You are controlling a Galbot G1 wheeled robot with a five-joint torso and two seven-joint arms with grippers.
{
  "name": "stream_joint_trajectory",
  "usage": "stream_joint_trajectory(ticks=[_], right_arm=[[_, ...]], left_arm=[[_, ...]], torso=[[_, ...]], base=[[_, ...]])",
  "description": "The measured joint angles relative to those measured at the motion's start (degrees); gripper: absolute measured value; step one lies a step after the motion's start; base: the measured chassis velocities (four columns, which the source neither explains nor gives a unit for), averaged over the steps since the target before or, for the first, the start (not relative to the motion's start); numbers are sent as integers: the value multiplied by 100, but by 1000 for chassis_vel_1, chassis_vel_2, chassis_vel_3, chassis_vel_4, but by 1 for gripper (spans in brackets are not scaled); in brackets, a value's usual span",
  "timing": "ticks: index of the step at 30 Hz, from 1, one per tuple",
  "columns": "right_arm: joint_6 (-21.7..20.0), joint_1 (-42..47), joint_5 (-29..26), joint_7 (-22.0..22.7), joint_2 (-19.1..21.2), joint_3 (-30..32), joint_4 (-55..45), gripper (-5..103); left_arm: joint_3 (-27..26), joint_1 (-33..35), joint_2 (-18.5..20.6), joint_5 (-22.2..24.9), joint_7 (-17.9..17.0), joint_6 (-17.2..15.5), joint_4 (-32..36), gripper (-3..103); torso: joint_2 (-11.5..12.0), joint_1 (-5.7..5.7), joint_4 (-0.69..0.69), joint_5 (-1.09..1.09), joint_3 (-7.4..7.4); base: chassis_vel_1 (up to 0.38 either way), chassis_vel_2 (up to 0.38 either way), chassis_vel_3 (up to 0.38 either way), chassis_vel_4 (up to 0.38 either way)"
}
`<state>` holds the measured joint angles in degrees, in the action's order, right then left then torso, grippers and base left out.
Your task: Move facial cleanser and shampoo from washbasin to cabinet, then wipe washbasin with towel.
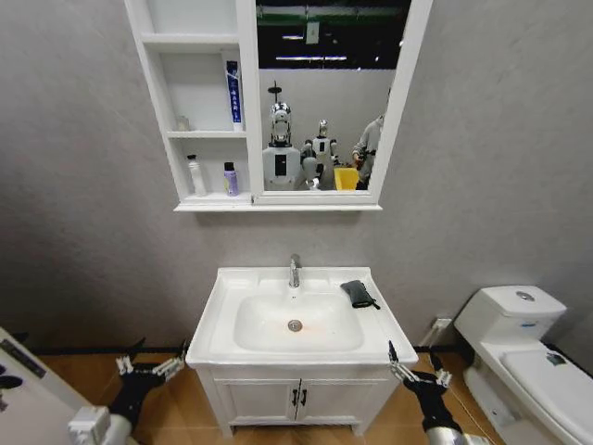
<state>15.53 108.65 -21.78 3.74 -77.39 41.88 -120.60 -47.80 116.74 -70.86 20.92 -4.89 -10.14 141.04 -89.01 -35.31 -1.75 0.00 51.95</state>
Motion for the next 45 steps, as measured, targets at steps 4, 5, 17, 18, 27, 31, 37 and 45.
stream_joint_trajectory(ticks=[4, 5, 17, 18, 27, 31, 37, 45], right_arm=[[-337, -48, -175, -54, 104, 71, -92, 100], [-458, -123, -242, -57, 162, 131, -111, 100], [-2222, -2456, -1563, 319, 1709, -62, 924, 100], [-2393, -2956, -1821, 287, 1950, -262, 1356, 100], [-2692, -5896, -2053, -57, 2166, -2016, 4194, 100], [-2702, -6744, -1656, -241, 1861, -2635, 5125, 100], [-2777, -7120, -1260, -158, 1431, -2985, 5787, 103], [-2732, -7106, -1049, -98, 1260, -3039, 6311, 87]], left_arm=[[101, 49, -232, -190, -7, -106, 248, 100], [135, 45, -286, -246, -2, -135, 275, 100], [188, -138, -299, -246, -7, -167, 259, 100], [190, -155, -297, -241, -11, -168, 253, 100], [201, -207, -287, -224, -15, -172, 235, 100], [203, -220, -286, -220, -16, -173, 231, 100], [205, -231, -284, -217, -17, -176, 229, 100], [209, -240, -281, -211, -20, -178, 224, 100]], torso=[[1, -2, 6, 2, 1], [1, -2, 11, 0, 1], [2, -2, 11, 0, 2], [2, -3, 9, 1, 3], [3, -3, 8, 2, 3], [2, -3, 10, -2, 2], [2, -3, 9, -1, 2], [1, -1, 6, -1, 1]], base=[[0, 0, 0, 0], [0, 0, 0, 0], [0, 0, 0, 0], [0, 0, 0, 0], [0, 0, 0, 0], [0, 0, 0, 0], [0, 0, 0, 0], [0, 0, 0, 0]])
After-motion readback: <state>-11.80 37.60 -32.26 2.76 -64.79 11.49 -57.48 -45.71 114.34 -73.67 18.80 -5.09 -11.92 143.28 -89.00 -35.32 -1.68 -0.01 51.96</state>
